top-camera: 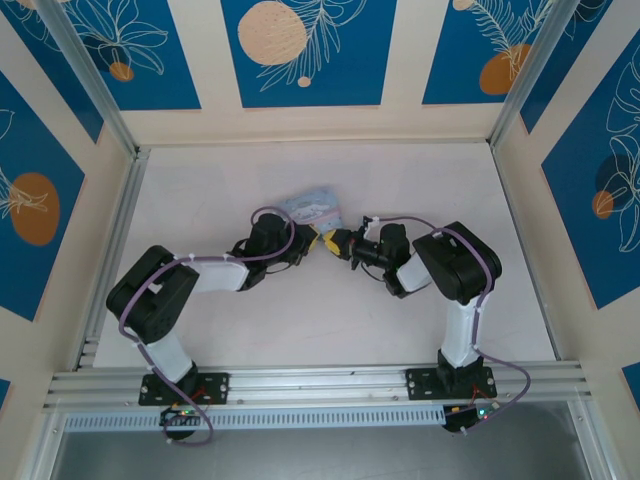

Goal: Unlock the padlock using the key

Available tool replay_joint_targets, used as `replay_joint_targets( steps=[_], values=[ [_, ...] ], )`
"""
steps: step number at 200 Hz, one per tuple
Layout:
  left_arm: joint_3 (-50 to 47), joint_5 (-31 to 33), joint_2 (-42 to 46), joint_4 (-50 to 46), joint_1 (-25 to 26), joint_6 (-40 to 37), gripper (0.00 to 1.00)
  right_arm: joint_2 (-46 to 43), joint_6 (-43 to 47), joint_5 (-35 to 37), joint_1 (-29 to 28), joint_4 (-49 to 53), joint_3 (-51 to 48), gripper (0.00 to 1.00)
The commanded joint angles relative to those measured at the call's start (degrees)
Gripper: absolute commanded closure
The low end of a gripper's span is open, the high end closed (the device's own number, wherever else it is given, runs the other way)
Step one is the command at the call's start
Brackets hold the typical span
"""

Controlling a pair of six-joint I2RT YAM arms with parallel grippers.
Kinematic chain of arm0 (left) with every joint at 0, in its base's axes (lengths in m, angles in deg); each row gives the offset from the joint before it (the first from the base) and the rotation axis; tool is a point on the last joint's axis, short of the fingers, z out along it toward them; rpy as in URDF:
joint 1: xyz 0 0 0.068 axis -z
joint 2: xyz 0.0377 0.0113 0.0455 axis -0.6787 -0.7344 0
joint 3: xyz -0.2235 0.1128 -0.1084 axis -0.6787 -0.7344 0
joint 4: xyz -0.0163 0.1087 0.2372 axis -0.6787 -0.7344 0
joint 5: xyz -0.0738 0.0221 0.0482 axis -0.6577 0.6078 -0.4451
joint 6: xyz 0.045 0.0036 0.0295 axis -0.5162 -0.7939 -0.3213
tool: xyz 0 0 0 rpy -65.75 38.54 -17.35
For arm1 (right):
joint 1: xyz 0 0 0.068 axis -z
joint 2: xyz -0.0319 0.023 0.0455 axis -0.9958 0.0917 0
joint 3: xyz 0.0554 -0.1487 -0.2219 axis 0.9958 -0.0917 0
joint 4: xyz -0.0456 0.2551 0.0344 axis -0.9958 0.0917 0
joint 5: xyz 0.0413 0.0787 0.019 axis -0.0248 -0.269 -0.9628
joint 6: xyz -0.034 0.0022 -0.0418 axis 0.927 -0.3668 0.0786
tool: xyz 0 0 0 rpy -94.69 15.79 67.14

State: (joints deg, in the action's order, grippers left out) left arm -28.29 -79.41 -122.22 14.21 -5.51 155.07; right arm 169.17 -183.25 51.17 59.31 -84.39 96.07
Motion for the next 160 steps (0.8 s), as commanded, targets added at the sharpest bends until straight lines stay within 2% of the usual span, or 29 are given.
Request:
replay_joint_targets(
  steps=[1,31,56,81,118,138,160],
  values=[
    [-0.8,-12.1,1.9,2.4,4.3,-0.3,1.0,-1.9,1.3,0.2,-0.9,-2.5,2.8,0.98],
    [-1.6,-9.6,1.5,2.2,4.1,-0.3,1.0,-5.3,3.1,0.2,0.2,1.1,0.9,0.62],
    [-1.8,-8.9,0.8,2.5,4.0,-0.4,1.0,-7.5,3.8,-0.2,1.6,2.3,-1.8,0.5],
    [-2.1,-8.8,-0.2,2.8,3.9,-0.8,1.0,-9.7,5.1,-0.8,2.9,3.3,-4.9,0.44],
    [-1.9,-8.8,-1.1,1.3,3.7,-2.8,1.0,-15.4,8.5,-1.1,4.0,8.5,-8.7,0.43],
    [-1.5,-8.7,-1.2,-0.5,3.5,-4.6,1.0,-21.1,13.3,-1.8,3.8,19.8,-8.6,0.43],
    [-1.2,-8.8,-1.1,-2.3,3.0,-6.4,1.0,-30.0,22.4,0.3,2.9,39.2,-7.6,0.42]
  ],
)
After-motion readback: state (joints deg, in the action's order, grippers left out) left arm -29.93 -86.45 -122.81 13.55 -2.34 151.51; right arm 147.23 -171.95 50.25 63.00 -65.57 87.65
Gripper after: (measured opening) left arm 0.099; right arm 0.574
